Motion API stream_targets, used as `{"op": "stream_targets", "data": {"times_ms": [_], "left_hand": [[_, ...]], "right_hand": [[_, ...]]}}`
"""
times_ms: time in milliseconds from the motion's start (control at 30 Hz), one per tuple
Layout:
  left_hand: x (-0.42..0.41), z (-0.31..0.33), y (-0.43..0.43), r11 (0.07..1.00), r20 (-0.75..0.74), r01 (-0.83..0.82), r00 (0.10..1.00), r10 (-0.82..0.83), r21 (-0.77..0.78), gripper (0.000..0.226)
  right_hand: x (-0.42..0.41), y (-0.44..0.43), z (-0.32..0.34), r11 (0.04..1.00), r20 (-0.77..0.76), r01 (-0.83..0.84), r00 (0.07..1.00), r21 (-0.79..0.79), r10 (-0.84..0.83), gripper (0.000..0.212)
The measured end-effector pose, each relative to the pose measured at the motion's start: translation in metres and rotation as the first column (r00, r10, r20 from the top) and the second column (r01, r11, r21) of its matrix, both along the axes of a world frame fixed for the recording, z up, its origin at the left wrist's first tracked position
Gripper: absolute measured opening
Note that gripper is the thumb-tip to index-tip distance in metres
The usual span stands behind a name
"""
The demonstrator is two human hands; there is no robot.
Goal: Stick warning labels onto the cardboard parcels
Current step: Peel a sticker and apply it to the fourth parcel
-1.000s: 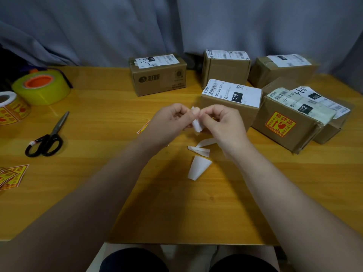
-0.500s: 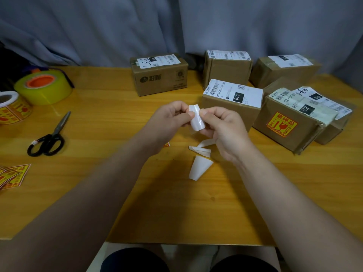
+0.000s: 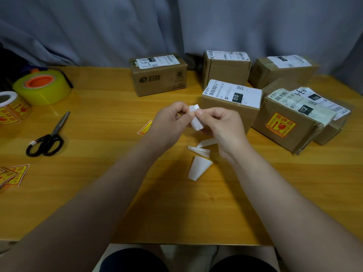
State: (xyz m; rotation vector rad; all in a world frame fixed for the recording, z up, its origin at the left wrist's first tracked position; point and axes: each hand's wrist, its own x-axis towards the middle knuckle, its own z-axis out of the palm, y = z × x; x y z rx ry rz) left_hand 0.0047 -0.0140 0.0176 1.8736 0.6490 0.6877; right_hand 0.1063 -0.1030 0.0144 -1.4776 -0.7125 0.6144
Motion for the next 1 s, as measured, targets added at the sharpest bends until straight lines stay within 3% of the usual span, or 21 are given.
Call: {"op": "stream_targets", "data": {"times_ms": [67, 200, 300, 467, 600, 700, 800, 1000], "left_hand": [[0.001, 0.001, -0.001, 0.996, 0.053, 0.006, 0.999, -0.002, -0.085, 0.016], [0.004, -0.002, -0.002, 0.959, 0.193, 0.033, 0.981, 0.023, -0.282, 0.018], [0.005, -0.006, -0.003, 0.925, 0.231, 0.046, 0.972, 0.046, -0.377, 0.022], [0.007, -0.004, -0.006, 0.952, 0.142, 0.041, 0.99, 0.003, -0.303, 0.029], [0.008, 0.001, -0.008, 0.979, 0.148, -0.01, 0.988, 0.04, -0.201, 0.014], [0.009, 0.002, -0.009, 0.987, 0.185, -0.023, 0.981, 0.053, -0.16, 0.018], [0.009, 0.0, -0.009, 0.996, 0.129, -0.052, 0.99, 0.061, -0.072, 0.02], [0.006, -0.006, -0.004, 0.994, 0.099, -0.064, 0.992, 0.074, -0.092, 0.023]], "right_hand": [[0.0, 0.001, 0.003, 1.0, -0.036, 0.007, 0.999, -0.014, -0.007, 0.014], [-0.003, 0.003, 0.006, 0.994, -0.285, 0.106, 0.954, 0.037, -0.091, 0.015], [-0.008, 0.005, 0.001, 0.981, -0.246, 0.183, 0.956, 0.064, -0.162, 0.018], [-0.01, 0.006, 0.002, 0.972, 0.02, 0.214, 0.976, 0.093, -0.217, 0.018], [-0.012, 0.008, 0.003, 0.974, 0.019, 0.205, 0.978, 0.101, -0.208, 0.019], [-0.013, 0.009, 0.003, 0.977, 0.035, 0.2, 0.978, 0.077, -0.203, 0.024], [-0.015, 0.009, 0.004, 0.981, 0.05, 0.19, 0.98, 0.036, -0.191, 0.028], [-0.014, 0.008, 0.004, 0.987, -0.009, 0.157, 0.988, -0.039, -0.157, 0.026]]}}
